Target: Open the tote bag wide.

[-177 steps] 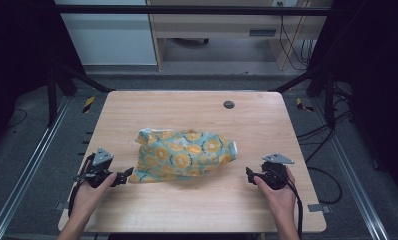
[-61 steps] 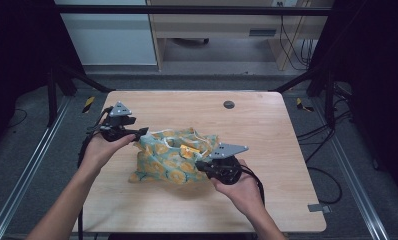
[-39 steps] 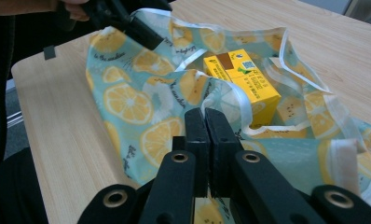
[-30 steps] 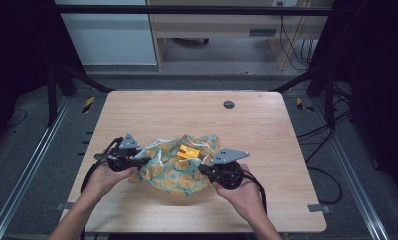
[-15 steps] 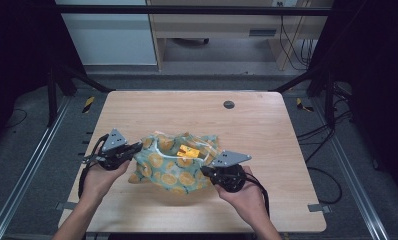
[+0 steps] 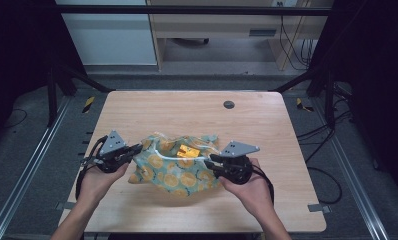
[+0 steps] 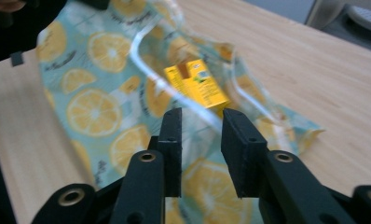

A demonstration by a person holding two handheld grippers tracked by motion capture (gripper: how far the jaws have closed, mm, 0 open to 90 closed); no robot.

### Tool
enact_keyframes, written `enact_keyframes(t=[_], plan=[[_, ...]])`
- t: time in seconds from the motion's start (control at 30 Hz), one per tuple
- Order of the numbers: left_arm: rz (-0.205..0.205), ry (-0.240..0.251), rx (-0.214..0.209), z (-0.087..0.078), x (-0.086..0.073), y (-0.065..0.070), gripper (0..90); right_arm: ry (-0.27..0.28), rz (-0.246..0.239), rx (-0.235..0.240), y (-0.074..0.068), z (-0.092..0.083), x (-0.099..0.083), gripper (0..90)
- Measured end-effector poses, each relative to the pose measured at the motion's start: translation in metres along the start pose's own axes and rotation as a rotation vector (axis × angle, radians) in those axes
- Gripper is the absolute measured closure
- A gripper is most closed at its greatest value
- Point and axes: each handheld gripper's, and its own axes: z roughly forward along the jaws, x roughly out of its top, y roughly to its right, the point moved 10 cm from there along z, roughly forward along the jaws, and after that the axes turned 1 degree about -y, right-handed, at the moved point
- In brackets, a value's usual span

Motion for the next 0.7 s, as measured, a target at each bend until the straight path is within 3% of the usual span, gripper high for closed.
enact_keyframes(t=[0.2,0.37,0.47,0.5,0.63,0.7], plan=[[0.005,-0.003,-0.005,0.001,0.0,0.001,89.6,-0.017,0.023,-0.067,0.033,0.005,0.007,64.5],[0.011,-0.01,-0.007,0.001,-0.001,0.001,89.6,-0.078,0.063,-0.074,0.055,0.027,-0.005,58.6],[0.013,-0.011,-0.009,0.002,-0.001,0.002,89.7,-0.106,0.086,-0.068,0.061,0.04,-0.013,56.1],[0.011,-0.01,-0.009,0.002,-0.001,0.002,89.6,-0.138,0.107,-0.068,0.064,0.048,-0.019,55.7],[0.017,-0.015,-0.007,0.002,-0.003,0.001,89.7,-0.161,0.12,-0.043,0.06,0.058,-0.023,54.4],[0.012,-0.013,-0.009,0.001,-0.003,0.001,89.6,-0.167,0.124,-0.018,0.057,0.062,-0.025,60.2]])
